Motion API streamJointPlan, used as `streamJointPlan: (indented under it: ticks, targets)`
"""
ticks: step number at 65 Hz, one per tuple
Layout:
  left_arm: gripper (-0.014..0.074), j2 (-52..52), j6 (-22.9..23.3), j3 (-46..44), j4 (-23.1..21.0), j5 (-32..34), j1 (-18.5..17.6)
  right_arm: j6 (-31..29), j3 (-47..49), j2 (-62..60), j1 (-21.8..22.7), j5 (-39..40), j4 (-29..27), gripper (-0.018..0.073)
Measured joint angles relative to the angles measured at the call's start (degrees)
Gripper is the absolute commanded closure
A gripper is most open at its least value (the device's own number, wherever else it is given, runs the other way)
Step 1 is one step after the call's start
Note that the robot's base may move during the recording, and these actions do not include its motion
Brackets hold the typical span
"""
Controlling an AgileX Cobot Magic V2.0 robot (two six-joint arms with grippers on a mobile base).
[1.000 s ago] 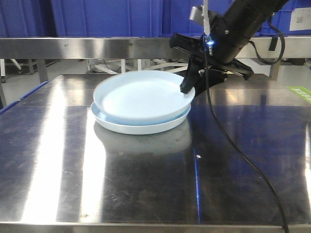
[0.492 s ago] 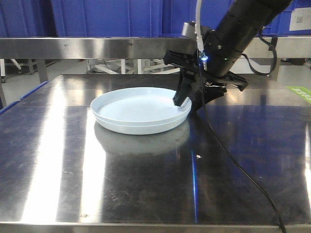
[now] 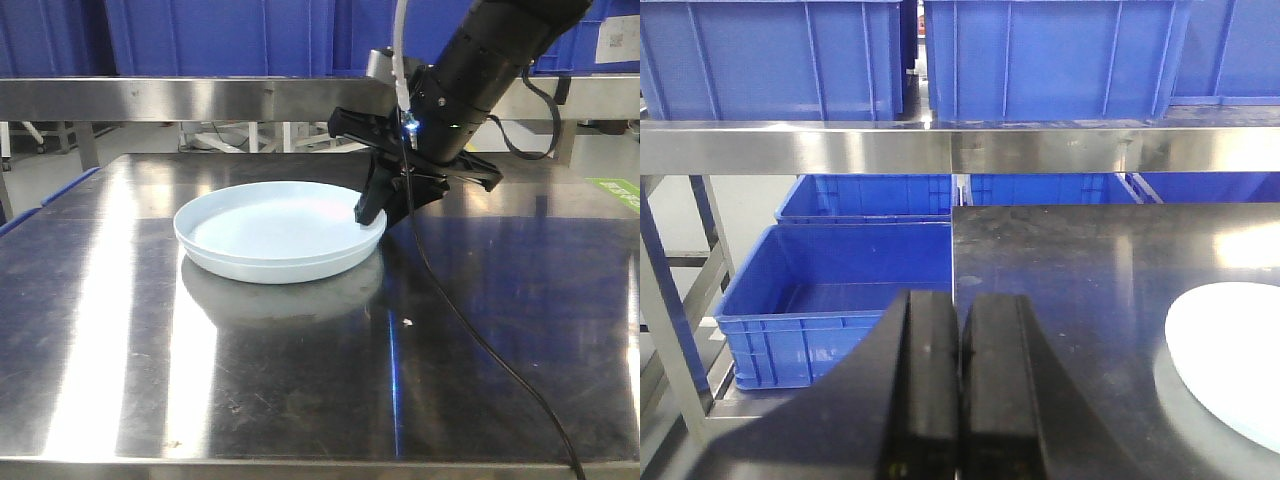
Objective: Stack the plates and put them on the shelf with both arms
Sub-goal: 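Lift the stacked plates up off the table with the right gripper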
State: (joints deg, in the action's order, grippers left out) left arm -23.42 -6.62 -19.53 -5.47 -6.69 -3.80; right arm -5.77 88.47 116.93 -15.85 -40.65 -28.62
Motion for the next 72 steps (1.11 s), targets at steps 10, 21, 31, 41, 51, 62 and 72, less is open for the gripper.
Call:
streamJointPlan:
  ticks: [10,21,31,41,51,62,72]
  targets:
    - [0.0514,0.00,0.00,0.00,0.00,0.00,0.00,0.00,-0.38,-3.29,0.13,4.27,2.15,0.0503]
    - [0.0514,0.00,0.00,0.00,0.00,0.00,0.00,0.00,-4.32,-10.39,1.30,15.14,8.27,0.0503]
    - [0.0514,0.00,0.00,0.00,0.00,0.00,0.00,0.00,-12.61,-19.33,3.37,27.70,11.12,0.0503]
    - [0.0514,0.00,0.00,0.00,0.00,0.00,0.00,0.00,-22.53,-27.67,4.83,37.90,15.42,0.0503]
    - [0.0514,0.00,0.00,0.00,0.00,0.00,0.00,0.00,-32.02,-35.78,5.02,42.00,18.08,0.0503]
    - [0.0514,0.00,0.00,0.00,0.00,0.00,0.00,1.65,-41.04,-44.57,5.02,42.88,18.75,0.0503]
    - [0.0514,0.00,0.00,0.00,0.00,0.00,0.00,3.70,-49.29,-53.87,5.02,45.81,18.98,0.0503]
